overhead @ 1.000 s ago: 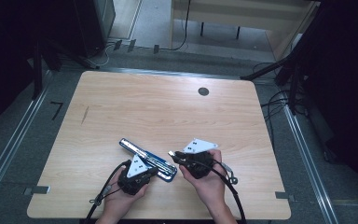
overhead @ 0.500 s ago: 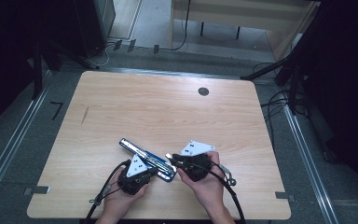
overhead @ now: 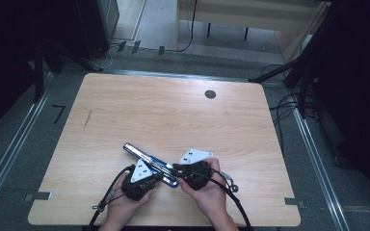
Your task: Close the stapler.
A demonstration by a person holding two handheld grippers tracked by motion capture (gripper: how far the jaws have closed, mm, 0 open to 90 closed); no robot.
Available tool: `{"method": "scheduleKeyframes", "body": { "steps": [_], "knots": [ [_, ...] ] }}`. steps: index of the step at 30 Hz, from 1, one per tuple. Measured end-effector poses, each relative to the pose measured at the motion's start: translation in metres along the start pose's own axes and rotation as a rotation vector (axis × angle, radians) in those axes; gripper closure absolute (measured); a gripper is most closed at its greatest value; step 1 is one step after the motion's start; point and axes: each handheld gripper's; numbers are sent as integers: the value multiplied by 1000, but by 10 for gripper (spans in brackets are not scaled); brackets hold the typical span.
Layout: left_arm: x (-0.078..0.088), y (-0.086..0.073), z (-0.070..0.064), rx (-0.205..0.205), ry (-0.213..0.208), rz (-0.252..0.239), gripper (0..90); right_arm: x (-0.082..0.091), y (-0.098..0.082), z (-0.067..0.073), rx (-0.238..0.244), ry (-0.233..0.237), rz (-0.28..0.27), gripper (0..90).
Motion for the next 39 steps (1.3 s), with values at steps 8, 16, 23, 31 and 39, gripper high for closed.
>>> {"method": "scheduleKeyframes", "body": {
  "steps": [8, 16, 23, 31, 39],
  "knots": [
    [0, 0, 0, -3, 2, -1, 900, -12, -2, 2, 4, 10, 44, 799],
    [0, 0, 0, -2, 1, 0, 900, -17, -2, 1, -2, 10, 72, 799],
    [0, 0, 0, -2, 1, 0, 900, -20, -3, -1, -6, 3, 88, 799],
    [0, 0, 0, -2, 1, 0, 900, -20, -2, -3, -1, 8, 93, 799],
    [0, 0, 0, -2, 1, 0, 900, -21, -2, -2, 6, 18, 91, 799]
  ]
}}
Point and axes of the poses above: each handheld gripper's, and its own axes: x roughly backward along the jaws, y roughly out of its top, z roughly to its left, and after that the axes turned 5 degrees about y, right-handed
